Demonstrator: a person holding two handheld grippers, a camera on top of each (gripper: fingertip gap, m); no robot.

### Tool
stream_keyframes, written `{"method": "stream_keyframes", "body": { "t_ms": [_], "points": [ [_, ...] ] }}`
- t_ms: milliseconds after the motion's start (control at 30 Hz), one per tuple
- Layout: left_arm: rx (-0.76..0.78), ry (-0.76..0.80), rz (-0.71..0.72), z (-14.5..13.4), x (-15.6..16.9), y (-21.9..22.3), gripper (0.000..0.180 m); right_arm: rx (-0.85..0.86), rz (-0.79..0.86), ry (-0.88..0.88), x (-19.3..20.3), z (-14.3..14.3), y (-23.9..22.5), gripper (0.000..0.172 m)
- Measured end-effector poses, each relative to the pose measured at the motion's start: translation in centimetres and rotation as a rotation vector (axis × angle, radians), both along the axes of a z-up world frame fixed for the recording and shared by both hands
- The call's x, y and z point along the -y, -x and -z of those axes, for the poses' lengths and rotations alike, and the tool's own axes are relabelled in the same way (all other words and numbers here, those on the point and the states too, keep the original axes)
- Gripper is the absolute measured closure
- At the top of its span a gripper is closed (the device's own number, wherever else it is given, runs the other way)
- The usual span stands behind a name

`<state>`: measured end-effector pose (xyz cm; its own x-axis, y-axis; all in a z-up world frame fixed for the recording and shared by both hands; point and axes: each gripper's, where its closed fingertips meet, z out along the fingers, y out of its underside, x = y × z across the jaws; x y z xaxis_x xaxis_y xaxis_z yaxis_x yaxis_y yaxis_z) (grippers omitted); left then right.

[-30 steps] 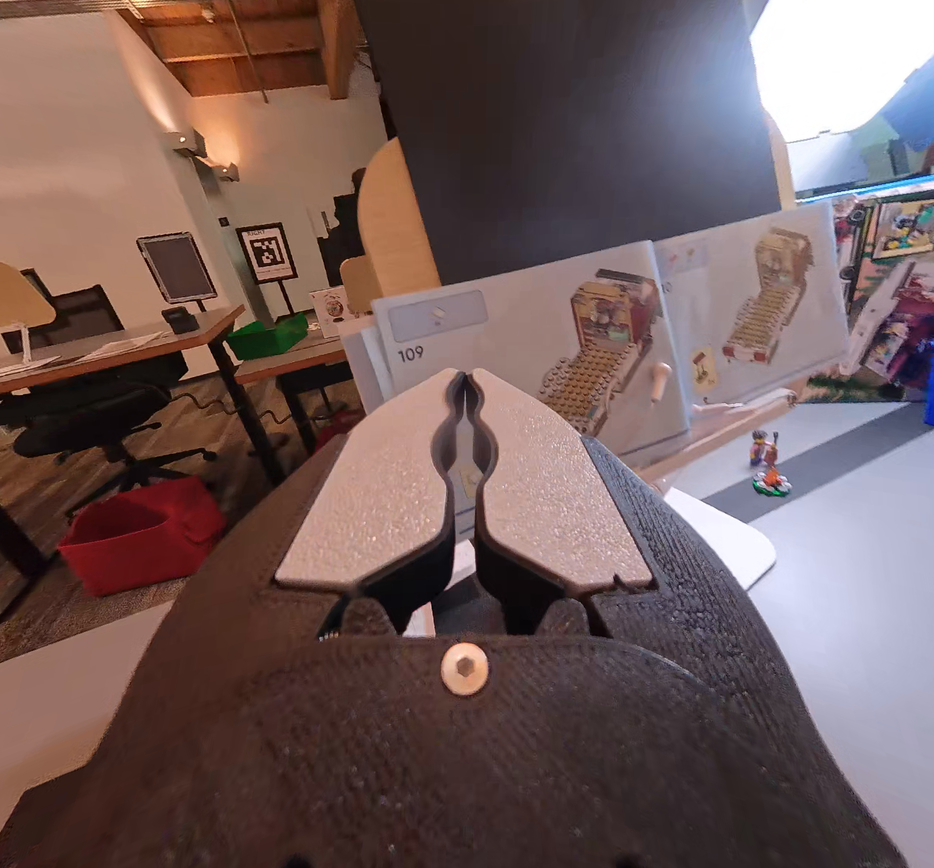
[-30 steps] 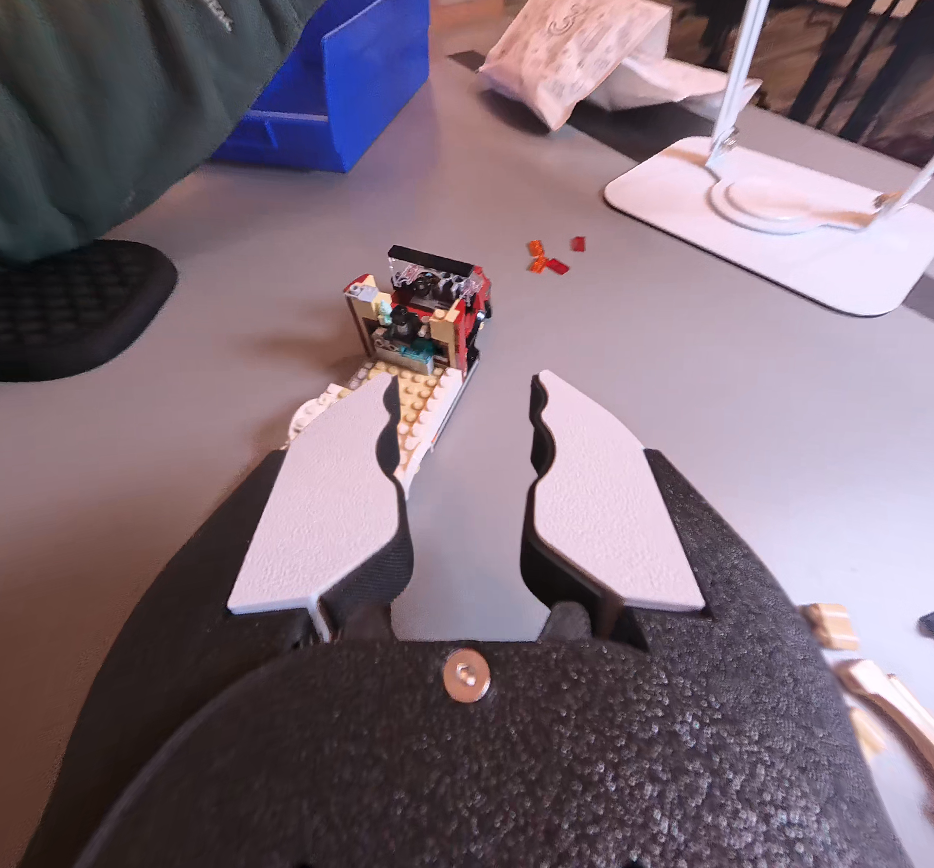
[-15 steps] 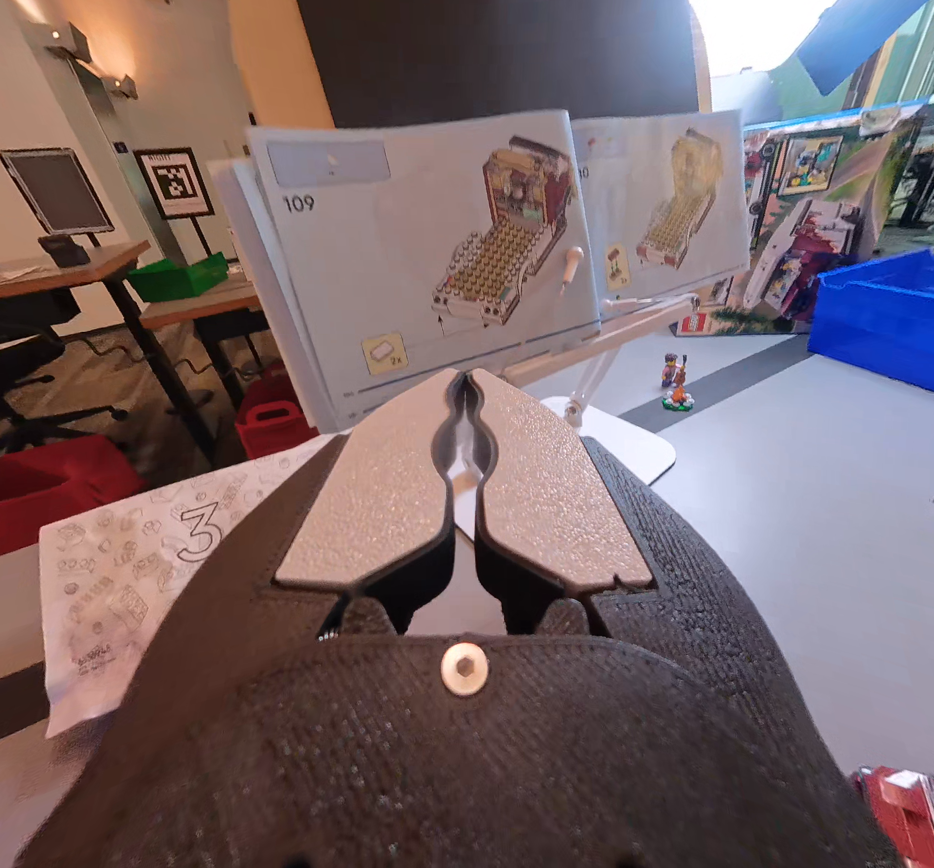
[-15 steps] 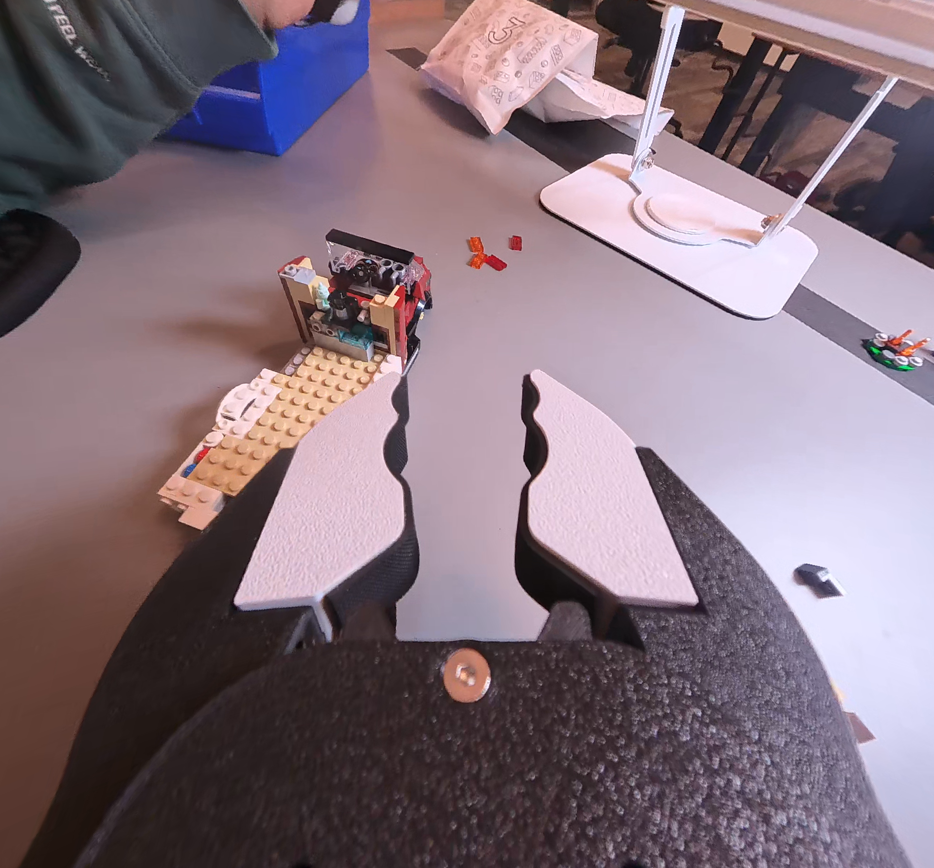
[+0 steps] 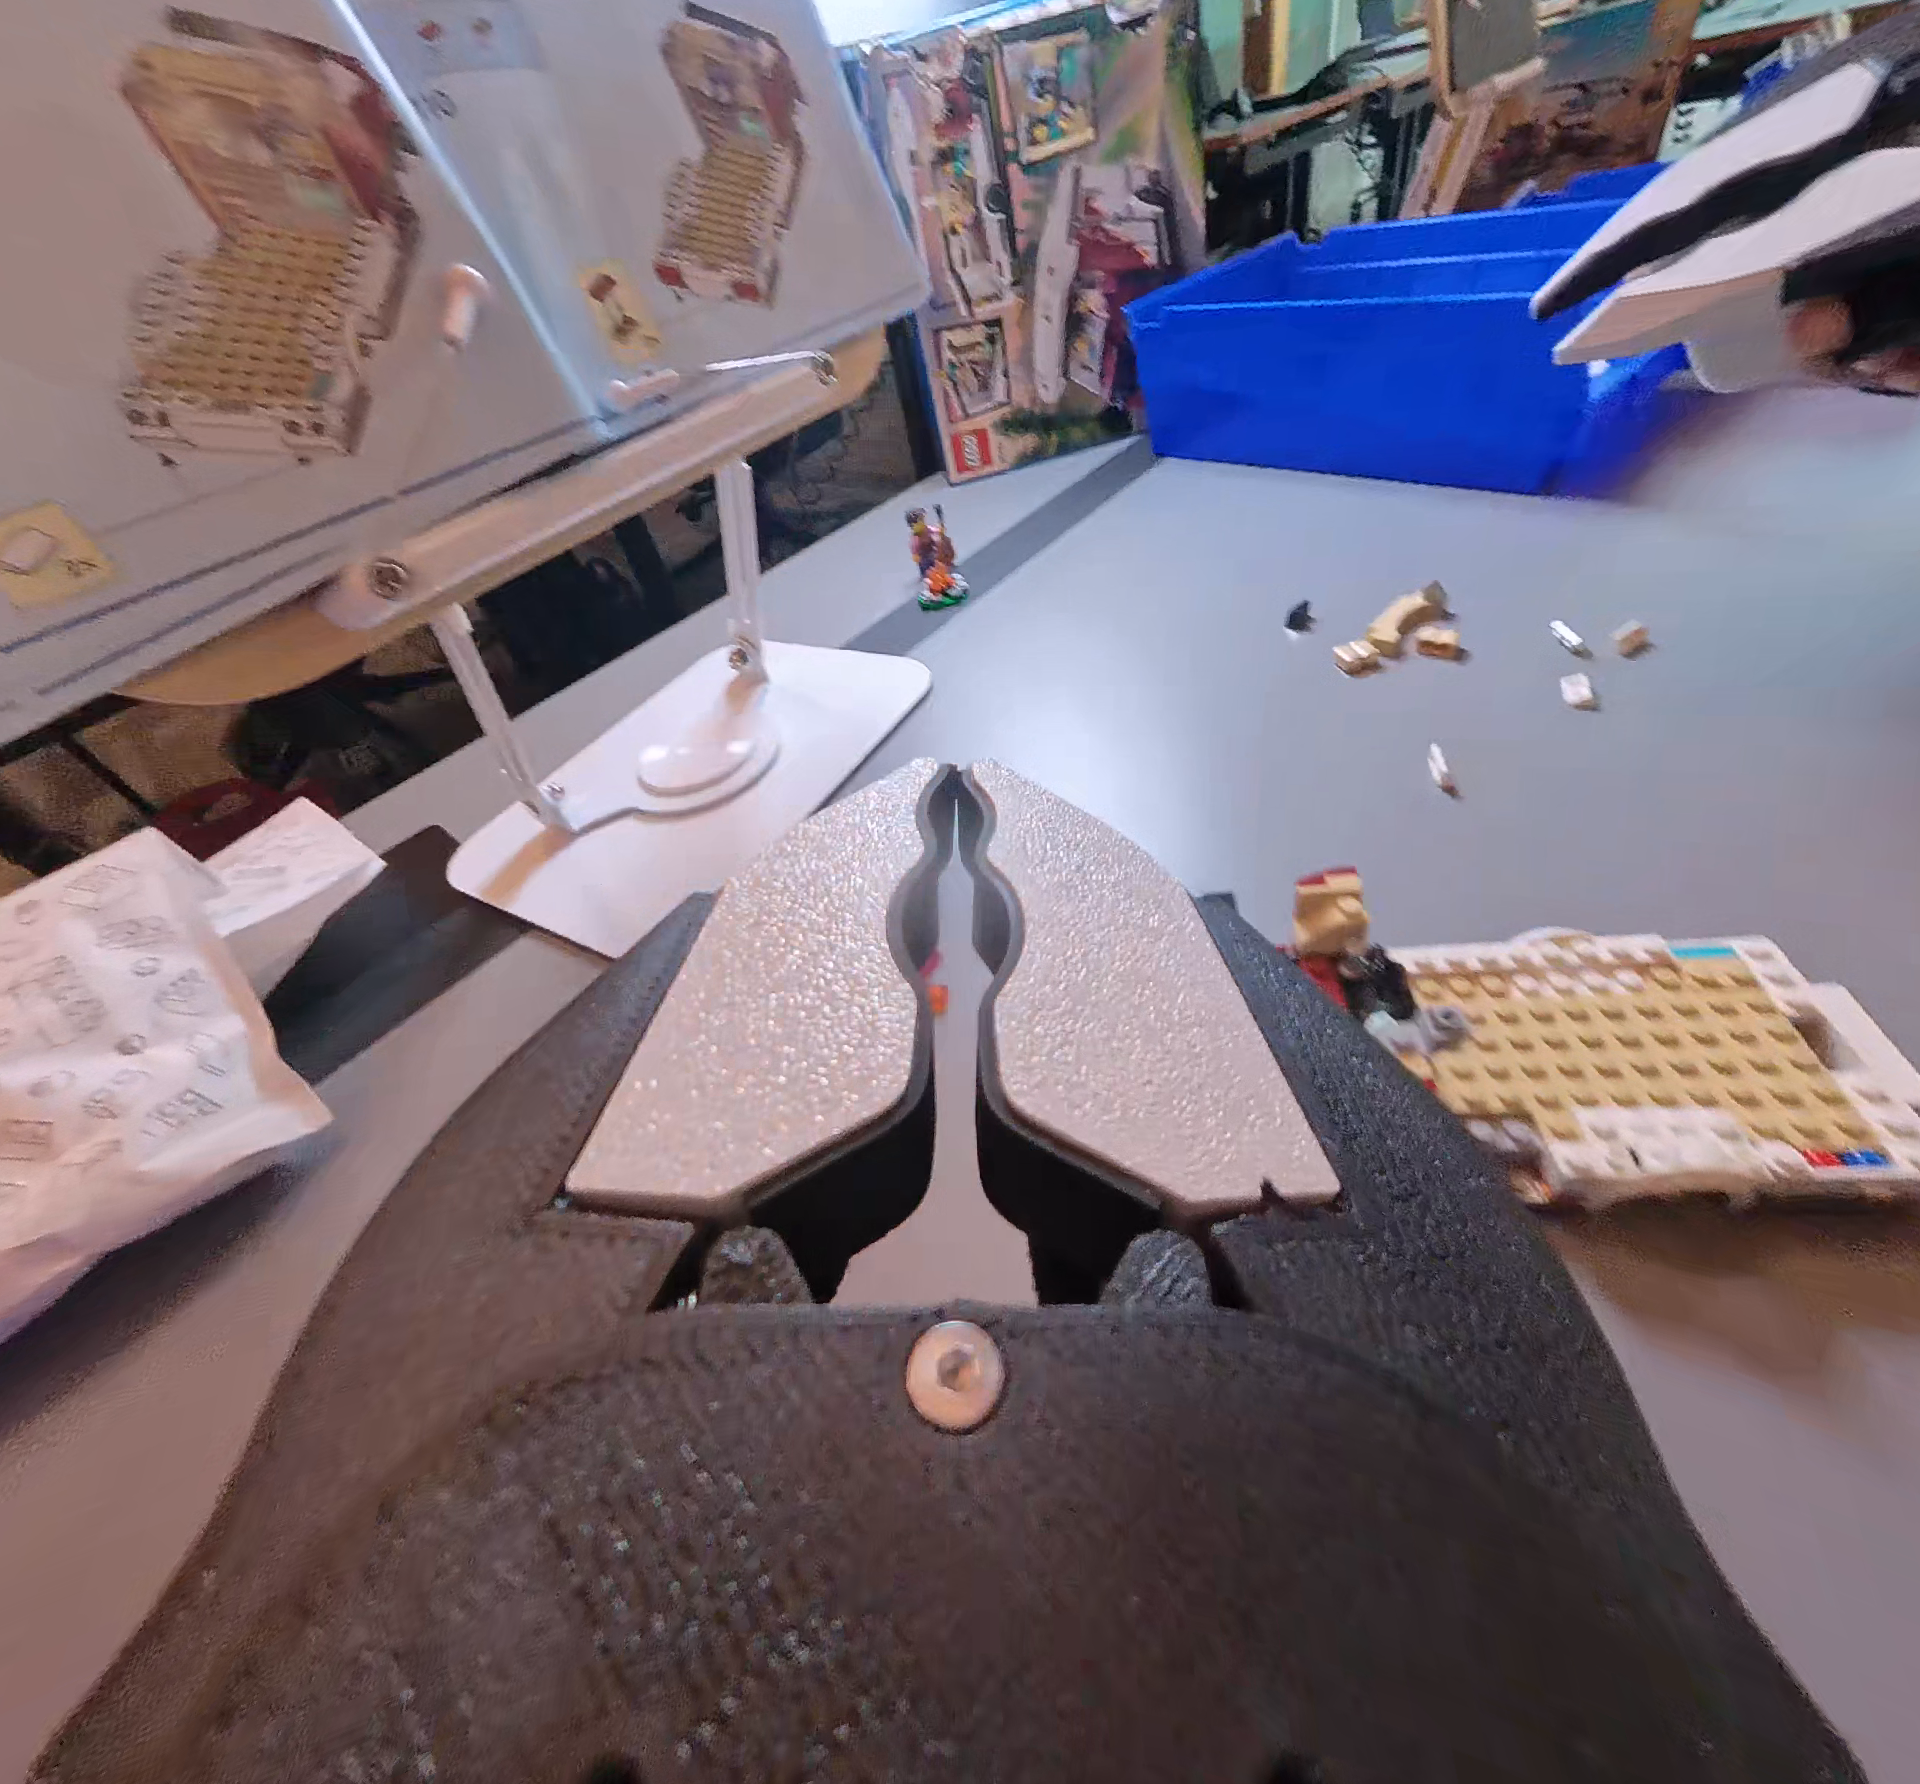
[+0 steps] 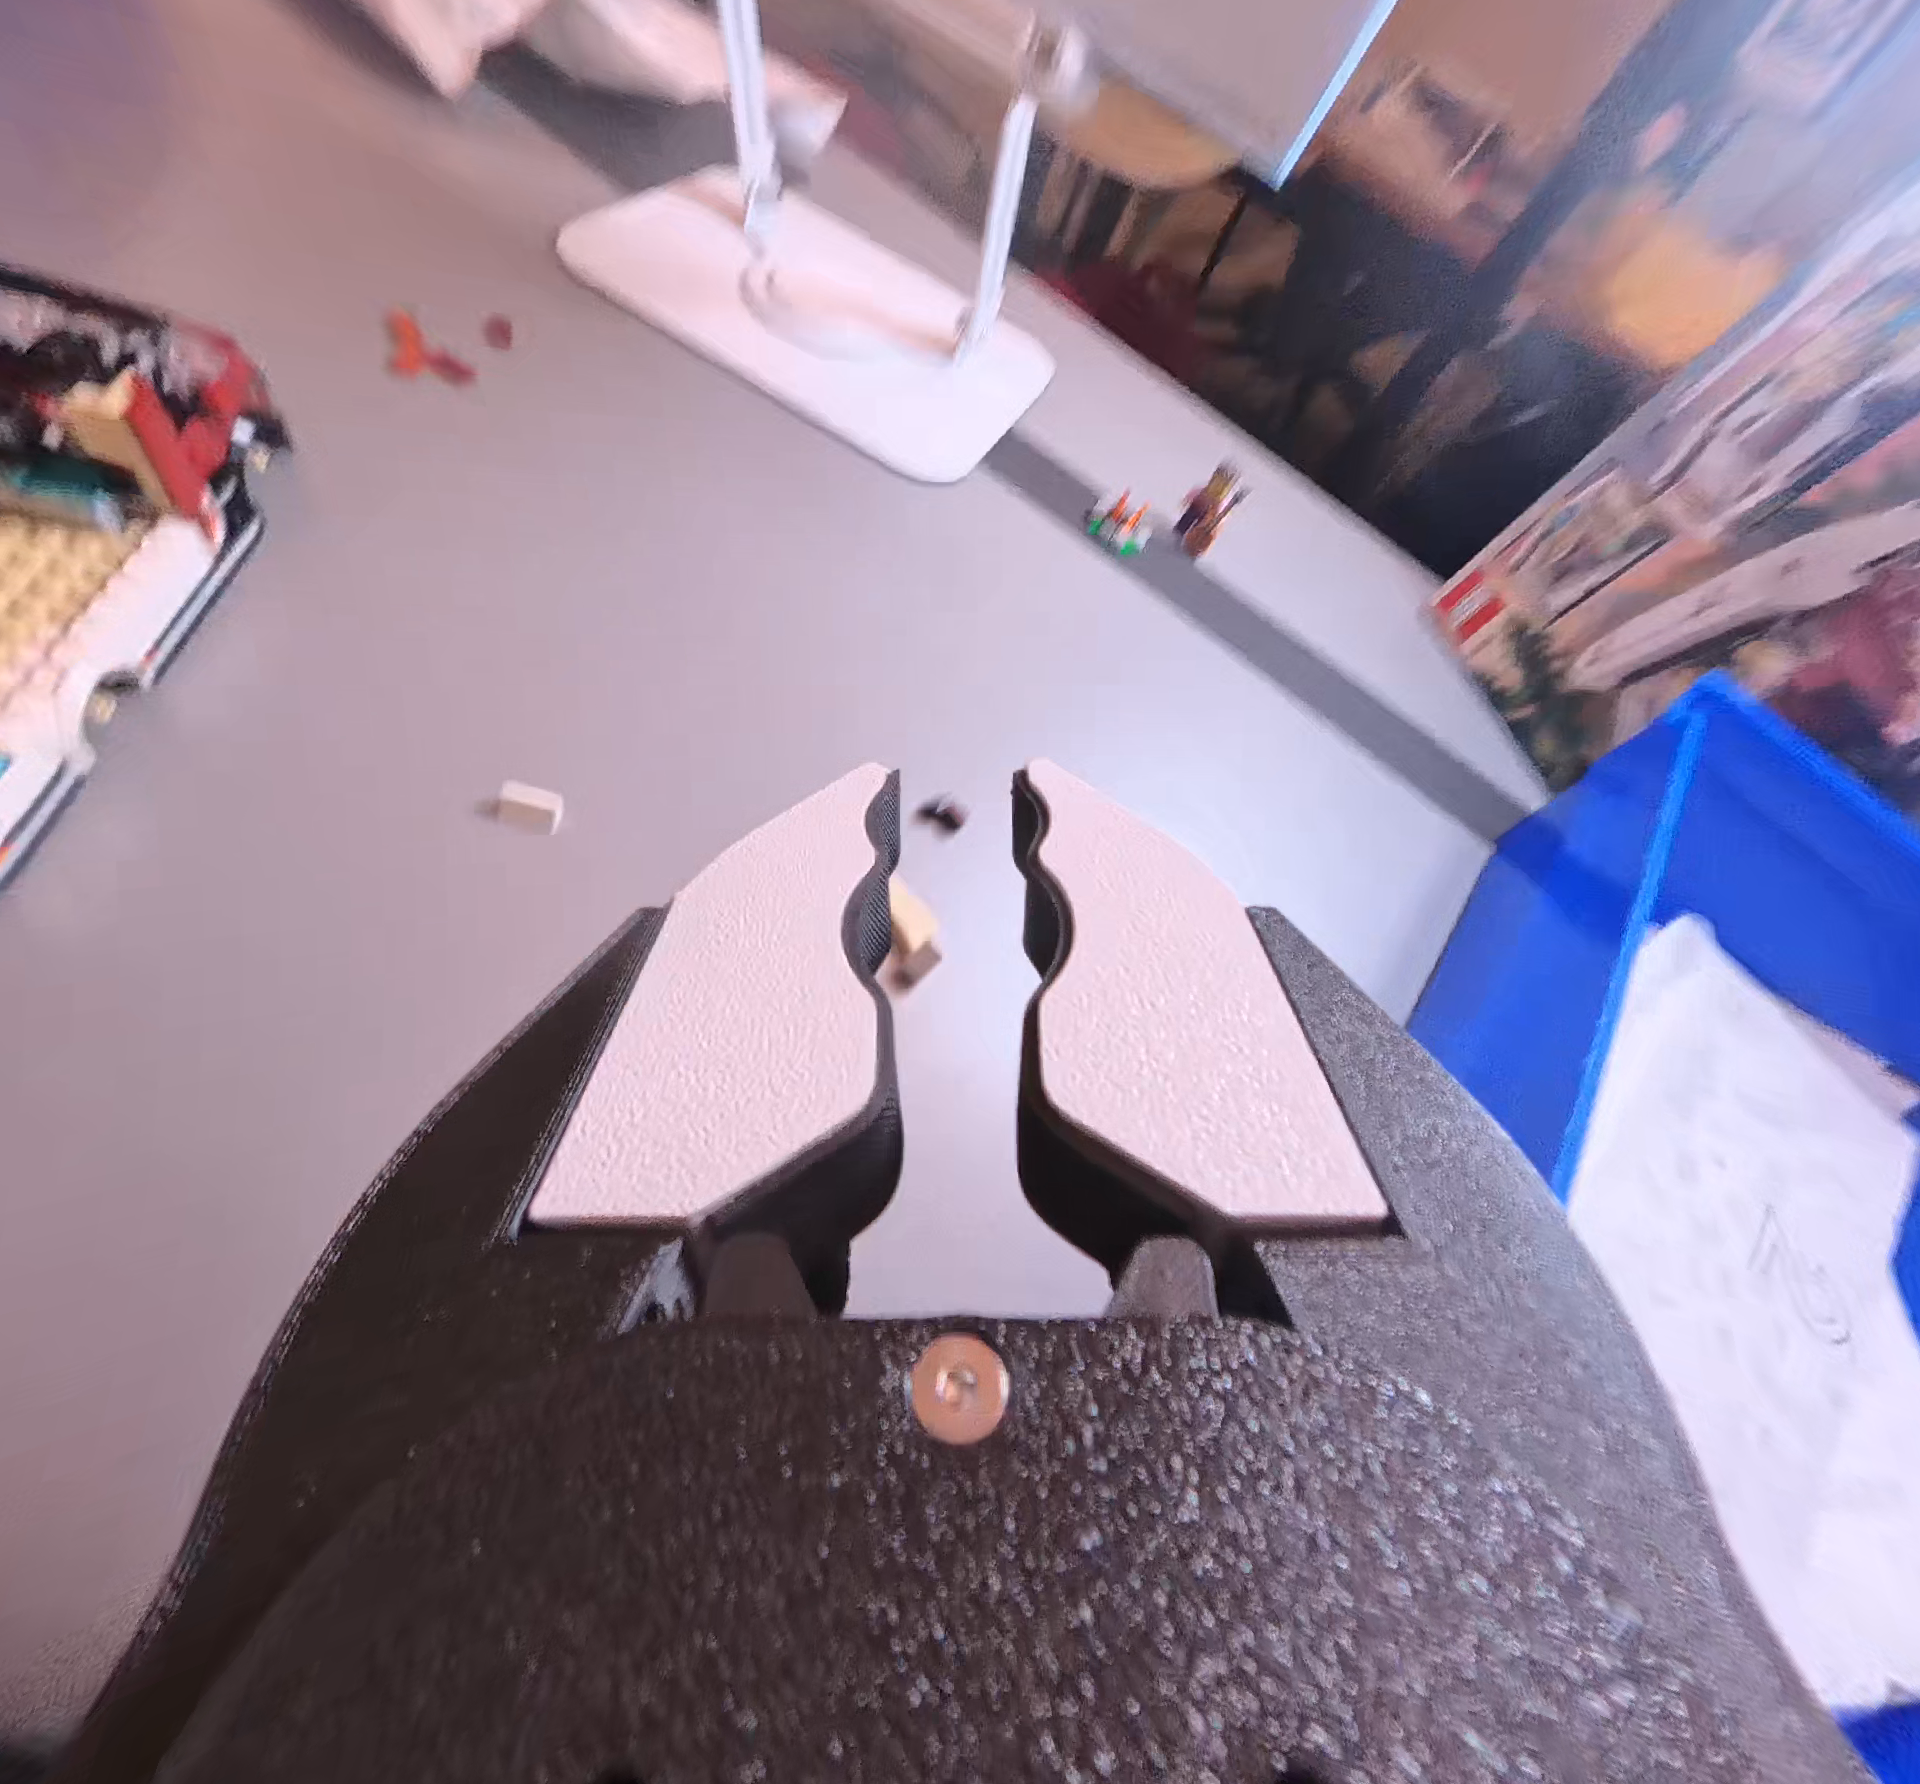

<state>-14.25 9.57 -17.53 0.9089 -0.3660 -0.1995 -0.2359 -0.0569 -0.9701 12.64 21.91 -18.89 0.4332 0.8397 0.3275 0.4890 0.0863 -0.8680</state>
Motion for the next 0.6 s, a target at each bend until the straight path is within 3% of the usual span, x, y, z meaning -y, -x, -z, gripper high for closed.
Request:
{"method": "stream_keyframes", "body": {
  "t_ms": [133,300,433,533,600],
  "points": [
    [-0.001,0.059,0.034,1.9,2.6,-0.8,0.18,0.237,-0.207,0.242,3.4,6.0,-1.1,0.149],
    [0.011,0.086,0.03,3.9,3.9,-0.3,0.18,0.474,-0.316,0.3,5.8,11.1,-0.5,0.143],
    [0.042,0.095,0.052,3.6,3.9,-0.6,0.18,0.541,-0.353,0.382,6.0,12.3,0.4,0.144],
    [0.01,0.086,0.063,3.7,4.1,-0.9,0.18,0.555,-0.368,0.494,6.3,12.5,0.5,0.162],
    [0.008,0.084,0.074,3.7,4.3,-1.2,0.18,0.561,-0.379,0.489,6.3,12.5,0.4,0.163]
  ]
}}
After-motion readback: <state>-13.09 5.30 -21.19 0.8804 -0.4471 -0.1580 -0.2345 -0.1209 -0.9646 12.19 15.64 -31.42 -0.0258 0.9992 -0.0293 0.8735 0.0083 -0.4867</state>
